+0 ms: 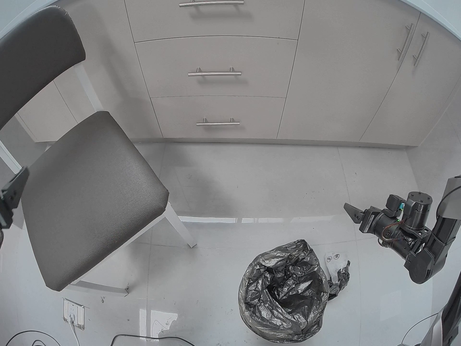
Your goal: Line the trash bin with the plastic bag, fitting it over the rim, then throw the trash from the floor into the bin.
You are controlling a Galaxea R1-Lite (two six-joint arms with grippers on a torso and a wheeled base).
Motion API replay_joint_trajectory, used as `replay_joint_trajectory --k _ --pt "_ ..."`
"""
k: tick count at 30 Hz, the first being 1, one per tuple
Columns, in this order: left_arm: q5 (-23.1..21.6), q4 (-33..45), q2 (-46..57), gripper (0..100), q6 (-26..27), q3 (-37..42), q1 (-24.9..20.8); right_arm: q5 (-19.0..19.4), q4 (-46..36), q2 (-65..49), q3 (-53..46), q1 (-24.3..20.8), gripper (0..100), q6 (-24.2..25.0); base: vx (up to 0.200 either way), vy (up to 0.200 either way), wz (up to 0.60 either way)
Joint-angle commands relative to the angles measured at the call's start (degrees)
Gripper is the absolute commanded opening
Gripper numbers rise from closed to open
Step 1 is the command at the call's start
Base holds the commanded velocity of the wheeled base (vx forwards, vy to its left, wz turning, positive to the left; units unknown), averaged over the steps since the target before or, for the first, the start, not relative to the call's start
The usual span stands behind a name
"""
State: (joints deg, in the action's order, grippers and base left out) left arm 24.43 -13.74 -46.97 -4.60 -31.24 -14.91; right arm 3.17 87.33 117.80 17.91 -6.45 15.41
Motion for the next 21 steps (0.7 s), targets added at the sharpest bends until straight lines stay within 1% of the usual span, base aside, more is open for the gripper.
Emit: replay_joint_trajectory --k 1,5,7,13,17,21 --pt "-1.14 1.43 21.83 100 3.98 12.0 8.32 -0.09 2.67 3.93 -2.7 1.09 100 -0.47 0.0 0.0 0.0" --pt "-1.31 3.63 28.95 100 3.72 17.71 8.84 -0.27 2.67 4.99 -2.35 1.7 100 -0.38 0.0 0.0 0.0" --pt "-1.4 4.33 31.68 100 3.8 20.43 10.6 -0.36 2.67 5.34 -1.91 1.88 100 -0.38 0.0 0.0 0.0" --pt "-3.25 4.42 36.34 100 3.8 26.76 12.27 -0.53 2.67 8.15 1.6 2.14 100 -0.56 0.0 0.0 0.0" --pt "-5.18 4.16 38.36 100 3.8 29.31 12.8 -0.53 2.67 10.17 4.33 2.14 100 -0.47 0.0 0.0 0.0" --pt "-5.97 4.33 40.03 100 3.89 31.24 13.77 -0.53 2.67 11.75 5.3 2.14 100 -0.38 0.0 0.0 0.0"
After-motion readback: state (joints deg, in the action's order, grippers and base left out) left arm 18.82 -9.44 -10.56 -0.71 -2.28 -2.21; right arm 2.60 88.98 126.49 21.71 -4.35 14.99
